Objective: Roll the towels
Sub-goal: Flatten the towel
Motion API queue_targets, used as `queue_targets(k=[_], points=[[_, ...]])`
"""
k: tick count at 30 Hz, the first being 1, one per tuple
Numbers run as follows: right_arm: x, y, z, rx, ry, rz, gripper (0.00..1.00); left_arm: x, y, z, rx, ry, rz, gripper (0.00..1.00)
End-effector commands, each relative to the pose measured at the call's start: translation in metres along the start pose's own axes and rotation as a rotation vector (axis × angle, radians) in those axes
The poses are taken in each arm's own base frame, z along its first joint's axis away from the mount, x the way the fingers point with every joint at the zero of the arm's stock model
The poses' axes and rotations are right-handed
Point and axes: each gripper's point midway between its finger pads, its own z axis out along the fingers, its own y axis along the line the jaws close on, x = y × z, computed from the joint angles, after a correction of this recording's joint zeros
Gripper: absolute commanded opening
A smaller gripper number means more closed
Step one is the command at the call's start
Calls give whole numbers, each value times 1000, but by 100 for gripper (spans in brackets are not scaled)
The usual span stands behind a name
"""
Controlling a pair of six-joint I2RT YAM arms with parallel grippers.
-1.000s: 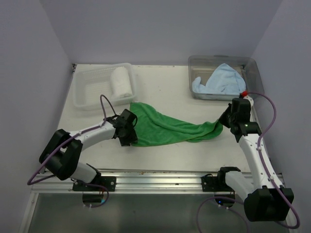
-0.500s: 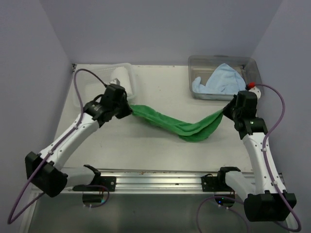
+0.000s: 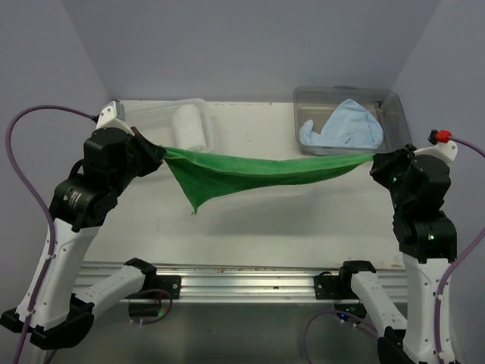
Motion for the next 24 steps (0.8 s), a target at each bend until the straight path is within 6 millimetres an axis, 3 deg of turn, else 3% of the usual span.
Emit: queue_targets(k=[1,4,10,14,17,18,20,22,23,24], points=[[-27,-9,-48,21,-83,-11,0,-24,10,-46,3,-106,4,0],[-42,-13,-83,12,-140,-16,0,-27,15,-78,42,-146,-22,0],[-51,-24,-135,10,-184,-23,0,-27,15,-116,105,-153,-55,0],[-40,-31,-137,23,-156,-25,0,-12,8,-107,128,-74,-71,0],[-29,-33,-118,39,-126,-30,0,16,18,-76,58,35,-65,0],[-15,-38,-104,63,-85,-39,0,23,22,-67,26,65,-60,0],[-2,-40,-85,77,-50,-43,0,47,37,-33,-70,139,-36,0],[20,-40,-48,87,7,-36,0,65,41,0,-86,178,-16,0],[17,-33,-31,66,-24,-12,0,74,42,20,-106,212,0,0],[43,-42,-2,111,53,-30,0,80,43,35,-114,226,15,0]])
